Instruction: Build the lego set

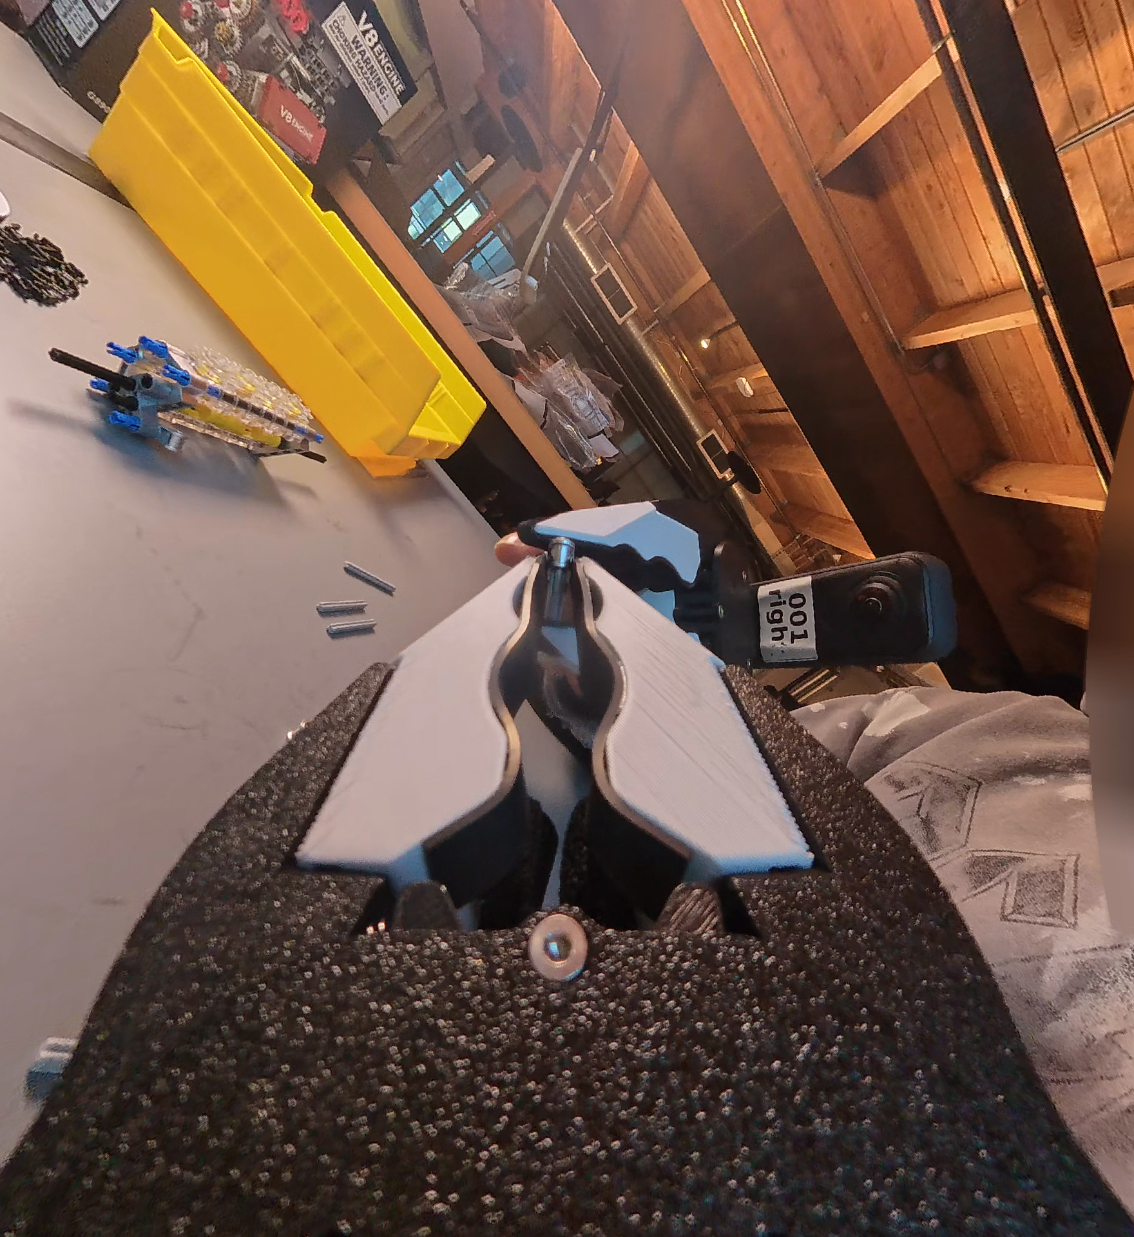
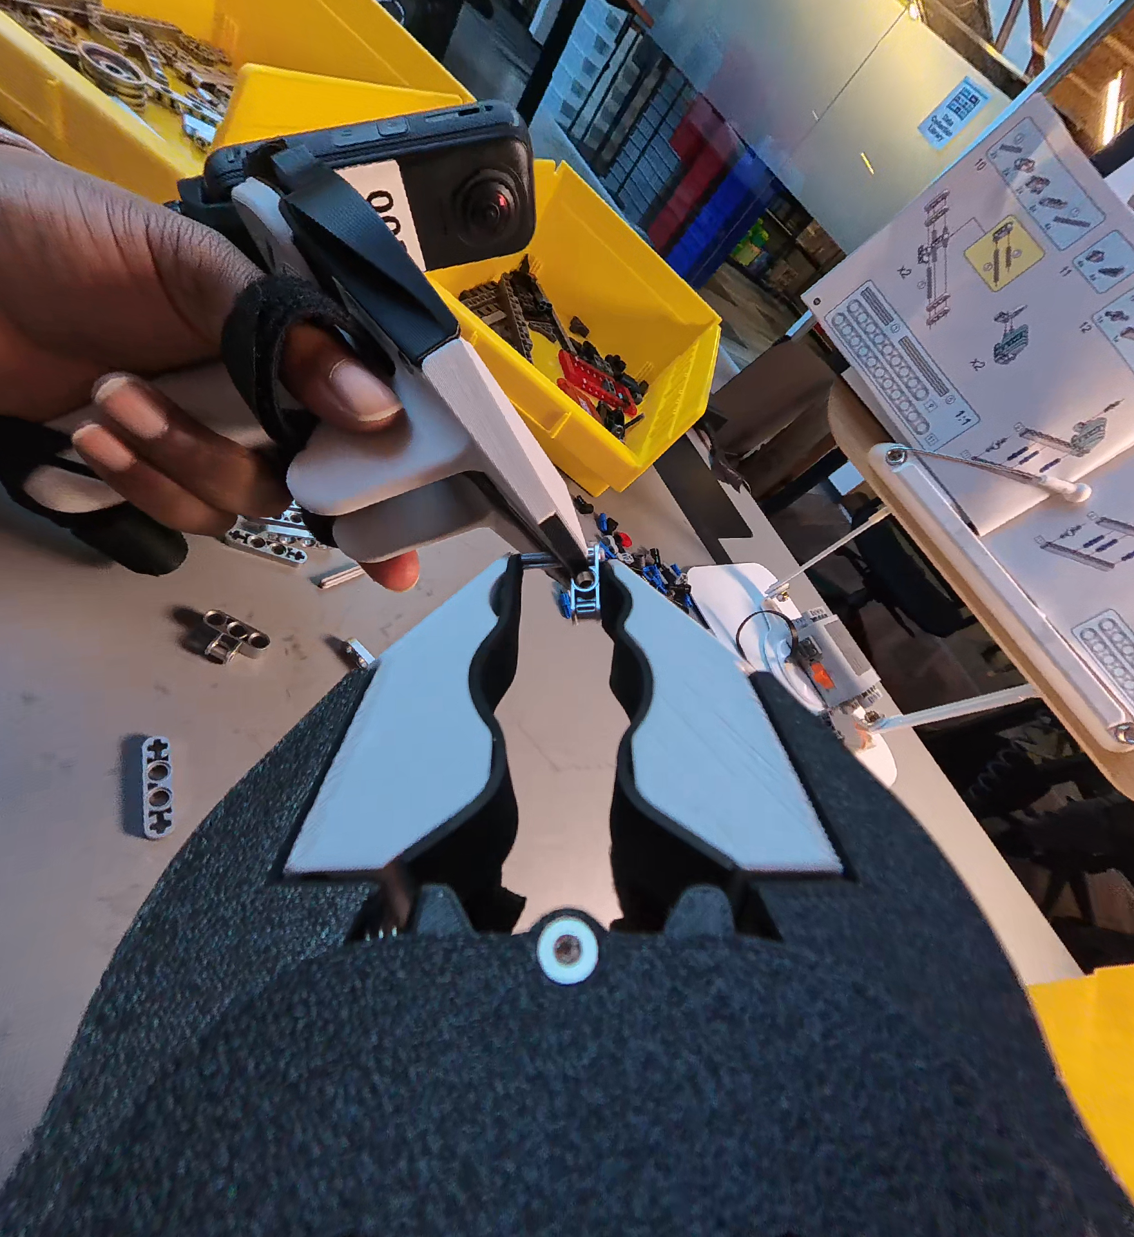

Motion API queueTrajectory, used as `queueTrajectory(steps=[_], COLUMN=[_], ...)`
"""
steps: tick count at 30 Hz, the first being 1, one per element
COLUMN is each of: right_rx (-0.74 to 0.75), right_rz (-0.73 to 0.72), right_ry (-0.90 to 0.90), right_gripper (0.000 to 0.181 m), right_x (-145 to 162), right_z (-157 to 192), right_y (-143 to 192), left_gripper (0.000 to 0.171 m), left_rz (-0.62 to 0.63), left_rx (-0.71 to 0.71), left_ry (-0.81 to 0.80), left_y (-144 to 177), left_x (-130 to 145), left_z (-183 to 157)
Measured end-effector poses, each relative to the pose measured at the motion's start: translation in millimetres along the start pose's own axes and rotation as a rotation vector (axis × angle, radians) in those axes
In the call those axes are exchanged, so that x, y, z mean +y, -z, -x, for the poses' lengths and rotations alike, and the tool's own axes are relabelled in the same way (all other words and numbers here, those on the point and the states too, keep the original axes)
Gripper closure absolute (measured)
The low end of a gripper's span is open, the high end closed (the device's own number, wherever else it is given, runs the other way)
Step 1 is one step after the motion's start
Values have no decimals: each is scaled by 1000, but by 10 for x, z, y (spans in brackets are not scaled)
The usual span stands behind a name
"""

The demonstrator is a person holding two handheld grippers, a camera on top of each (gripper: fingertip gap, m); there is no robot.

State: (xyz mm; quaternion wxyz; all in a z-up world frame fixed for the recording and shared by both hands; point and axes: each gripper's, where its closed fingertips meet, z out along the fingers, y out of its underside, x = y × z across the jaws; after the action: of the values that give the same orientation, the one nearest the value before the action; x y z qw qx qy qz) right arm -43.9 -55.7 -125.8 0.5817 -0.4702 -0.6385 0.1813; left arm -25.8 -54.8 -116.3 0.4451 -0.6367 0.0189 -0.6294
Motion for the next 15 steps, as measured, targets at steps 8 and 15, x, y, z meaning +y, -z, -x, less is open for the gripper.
queueTrajectory(steps=[8, 15], right_rx=[-4, -5], right_rz=[5, 3], right_ry=[-17, -30], right_gripper=[162, 162], right_x=[43, 62], right_z=[16, 20], right_y=[-25, -40], left_gripper=[167, 166], left_rz=[-12, -23], left_rx=[-10, -18], left_ry=[27, 34], left_y=[5, 9], left_x=[7, 5], left_z=[49, 68])
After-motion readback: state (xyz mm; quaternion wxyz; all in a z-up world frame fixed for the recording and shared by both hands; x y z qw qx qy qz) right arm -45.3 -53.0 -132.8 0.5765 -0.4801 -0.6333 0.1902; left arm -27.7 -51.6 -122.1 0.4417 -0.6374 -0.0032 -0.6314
